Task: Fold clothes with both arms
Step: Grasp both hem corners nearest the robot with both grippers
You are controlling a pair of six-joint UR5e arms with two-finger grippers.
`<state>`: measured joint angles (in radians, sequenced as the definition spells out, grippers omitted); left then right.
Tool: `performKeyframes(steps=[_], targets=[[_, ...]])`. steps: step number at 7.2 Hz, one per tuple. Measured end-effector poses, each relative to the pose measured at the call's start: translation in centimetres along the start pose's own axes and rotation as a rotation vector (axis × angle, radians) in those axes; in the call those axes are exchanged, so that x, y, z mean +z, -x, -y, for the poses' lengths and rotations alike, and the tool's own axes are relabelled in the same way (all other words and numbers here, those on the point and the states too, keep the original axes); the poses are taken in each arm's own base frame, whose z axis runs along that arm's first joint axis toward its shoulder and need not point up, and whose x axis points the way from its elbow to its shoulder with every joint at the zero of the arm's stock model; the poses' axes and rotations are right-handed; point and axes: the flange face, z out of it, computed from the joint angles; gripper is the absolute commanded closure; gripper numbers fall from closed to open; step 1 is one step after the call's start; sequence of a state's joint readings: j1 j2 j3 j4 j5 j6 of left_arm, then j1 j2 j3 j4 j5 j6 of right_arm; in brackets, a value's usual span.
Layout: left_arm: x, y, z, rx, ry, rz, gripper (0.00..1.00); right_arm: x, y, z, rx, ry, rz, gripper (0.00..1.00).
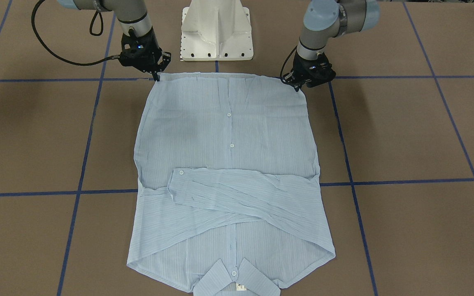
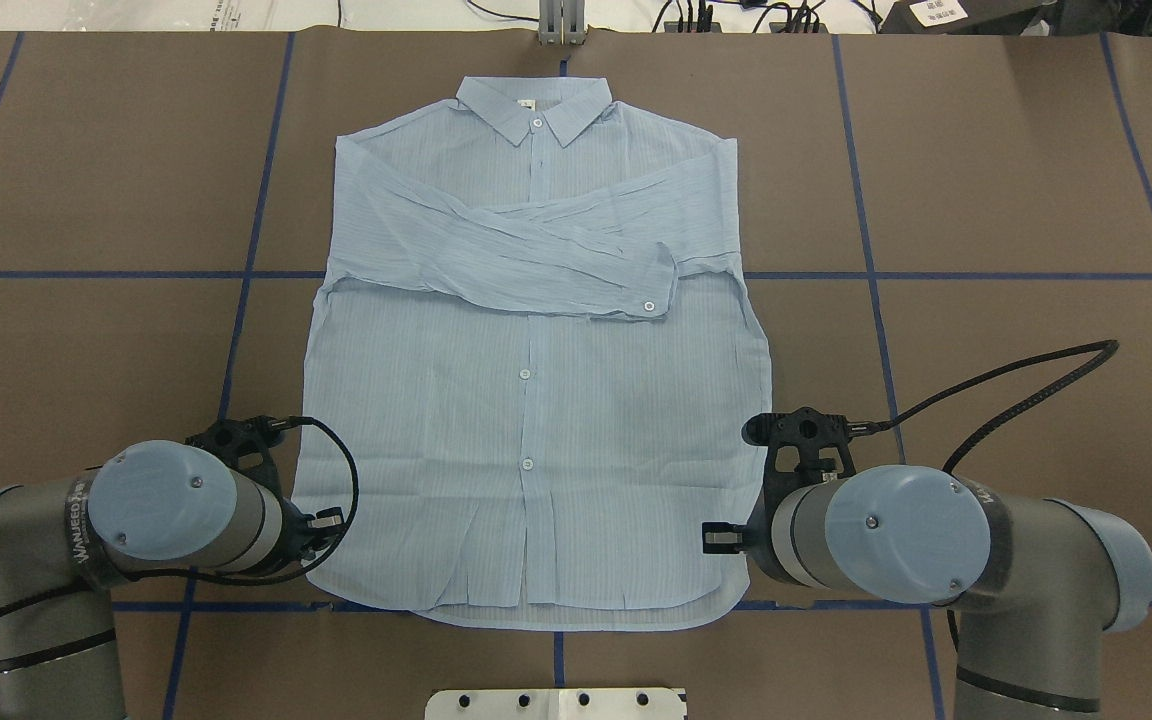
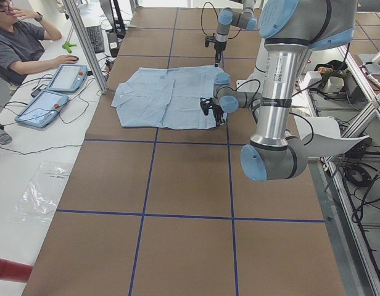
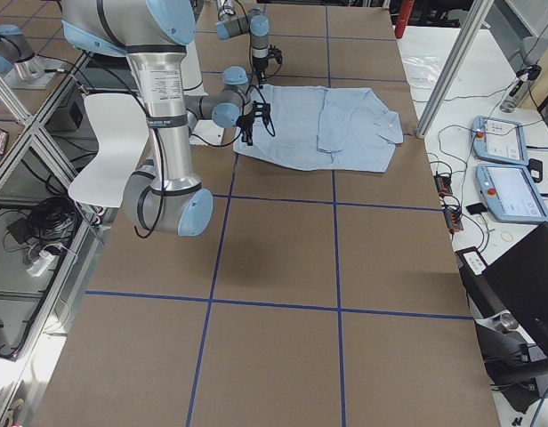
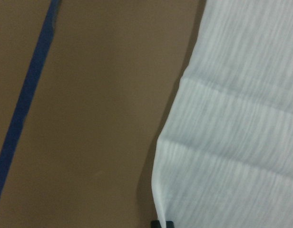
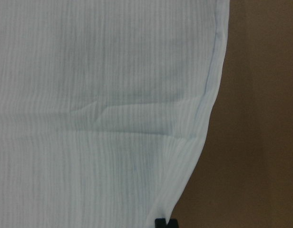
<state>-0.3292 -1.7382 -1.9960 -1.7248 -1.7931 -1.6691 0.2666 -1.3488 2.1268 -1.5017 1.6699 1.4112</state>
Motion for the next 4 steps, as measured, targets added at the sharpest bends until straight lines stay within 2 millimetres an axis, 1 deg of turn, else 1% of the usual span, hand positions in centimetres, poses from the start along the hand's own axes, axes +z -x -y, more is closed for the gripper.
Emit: performKeyframes(steps=[2,4], targets=[[-1.7,-0.2,1.2,-0.006,-0.017,-0.029,1.00,-0.9,-0.2,1.2,0.016,-0.013,0.011,1.00],[-3.3,-0.2,2.8,0.030,-0.038,-0.048,1.00,-2.4,-0.7,3.0,0.042,-0.019,0.033,1.00]])
